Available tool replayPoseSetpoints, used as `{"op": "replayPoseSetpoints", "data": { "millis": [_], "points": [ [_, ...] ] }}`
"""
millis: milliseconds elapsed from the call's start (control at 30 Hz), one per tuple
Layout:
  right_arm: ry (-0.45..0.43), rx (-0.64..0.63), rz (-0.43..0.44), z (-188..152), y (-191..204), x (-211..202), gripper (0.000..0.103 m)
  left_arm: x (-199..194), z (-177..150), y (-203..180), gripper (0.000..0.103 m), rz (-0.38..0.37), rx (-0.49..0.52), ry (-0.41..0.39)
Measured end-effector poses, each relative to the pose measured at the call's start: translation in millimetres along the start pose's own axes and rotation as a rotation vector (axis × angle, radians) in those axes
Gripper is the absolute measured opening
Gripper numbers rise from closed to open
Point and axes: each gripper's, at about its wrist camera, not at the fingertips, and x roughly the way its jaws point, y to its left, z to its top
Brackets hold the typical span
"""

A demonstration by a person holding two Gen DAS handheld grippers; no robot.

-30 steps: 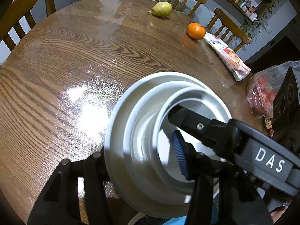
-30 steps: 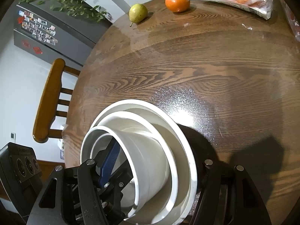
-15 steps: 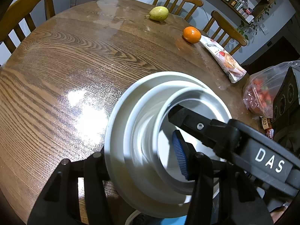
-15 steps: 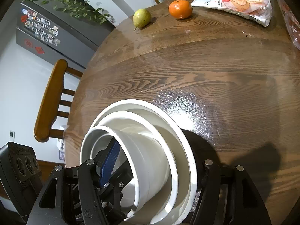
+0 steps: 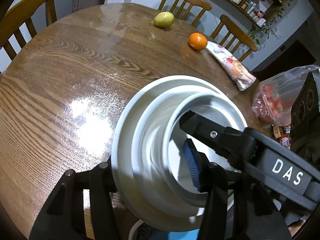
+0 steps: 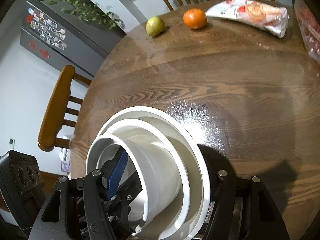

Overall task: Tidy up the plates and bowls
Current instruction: 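Lift the stack with both grippers, tilting it up off the table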

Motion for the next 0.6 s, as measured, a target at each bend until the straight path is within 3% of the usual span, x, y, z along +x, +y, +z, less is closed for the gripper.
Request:
{"op": "replayPoseSetpoints", "data": {
  "millis": [600],
  "points": [
    [-0.051,-0.019,0.011,-24,11,-47,0.067,-38,-22,-16,0.05,-0.011,0.022,-0.019]
  ]
}}
